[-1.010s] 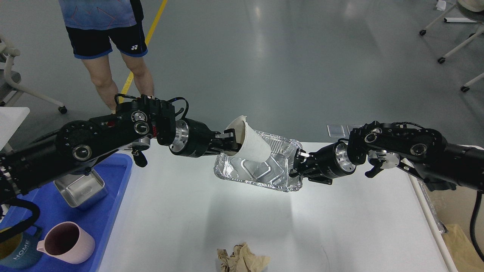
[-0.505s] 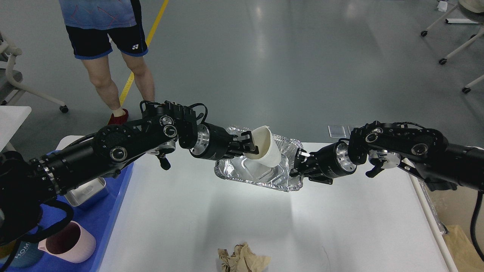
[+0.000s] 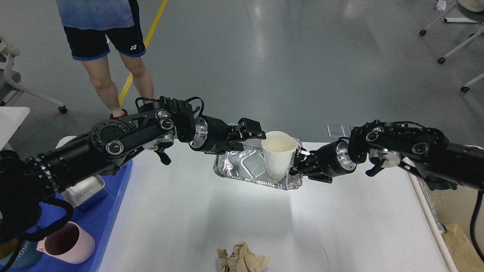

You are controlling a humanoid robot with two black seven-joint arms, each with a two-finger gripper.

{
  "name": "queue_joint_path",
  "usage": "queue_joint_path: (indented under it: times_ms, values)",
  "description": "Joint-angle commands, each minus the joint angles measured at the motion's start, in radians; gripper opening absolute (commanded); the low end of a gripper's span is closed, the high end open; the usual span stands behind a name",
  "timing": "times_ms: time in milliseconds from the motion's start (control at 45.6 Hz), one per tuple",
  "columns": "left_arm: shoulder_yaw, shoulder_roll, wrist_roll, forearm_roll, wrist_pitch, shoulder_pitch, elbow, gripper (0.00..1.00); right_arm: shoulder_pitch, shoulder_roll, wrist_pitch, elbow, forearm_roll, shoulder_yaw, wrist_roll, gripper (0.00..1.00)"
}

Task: Tidy desktop
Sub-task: 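Release the paper cup and withdraw the left gripper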

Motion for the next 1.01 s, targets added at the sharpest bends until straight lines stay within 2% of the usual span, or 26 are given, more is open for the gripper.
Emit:
queue_joint_path:
  times_ms: [0,132,241,417,527,658,856,988]
  values:
    - [-0.034,0.108,-0.016,-0.016,-0.015,-0.008,-0.032,0.96,-0.003,-0.001,0.000,0.000,0.000,0.000,0.000,0.00]
    - [-0.063,0.226,-0.066,-0.028,-0.057,-0.010,-0.067,0.97,-0.008,0.002,0.000,0.001,0.000,0.001,0.000,0.00]
    - [-0.064,0.337,-0.069,-0.041,-0.077,-0.010,-0.126,0.97,-0.008,0.008,-0.009,0.003,0.000,0.001,0.000,0.00]
    - [-0.064,0.643,-0.073,-0.045,-0.088,-0.007,-0.353,0.97,-0.015,0.002,-0.012,0.008,0.000,0.001,0.000,0.00]
    - [-0.070,0.782,-0.085,-0.047,-0.128,-0.008,-0.400,0.97,-0.020,0.005,-0.014,0.009,0.000,0.001,0.000,0.00]
    - [-0.072,0.883,-0.130,-0.047,-0.139,0.009,-0.417,0.97,-0.020,0.015,-0.018,0.009,0.000,0.001,0.000,0.00]
    - [-0.070,1.042,-0.246,-0.059,-0.147,0.093,-0.498,0.97,-0.019,0.012,-0.026,0.012,0.000,0.001,0.000,0.00]
    - [-0.070,1.084,-0.277,-0.088,-0.148,0.145,-0.506,0.97,-0.020,0.009,-0.026,0.012,0.000,0.001,0.000,0.00]
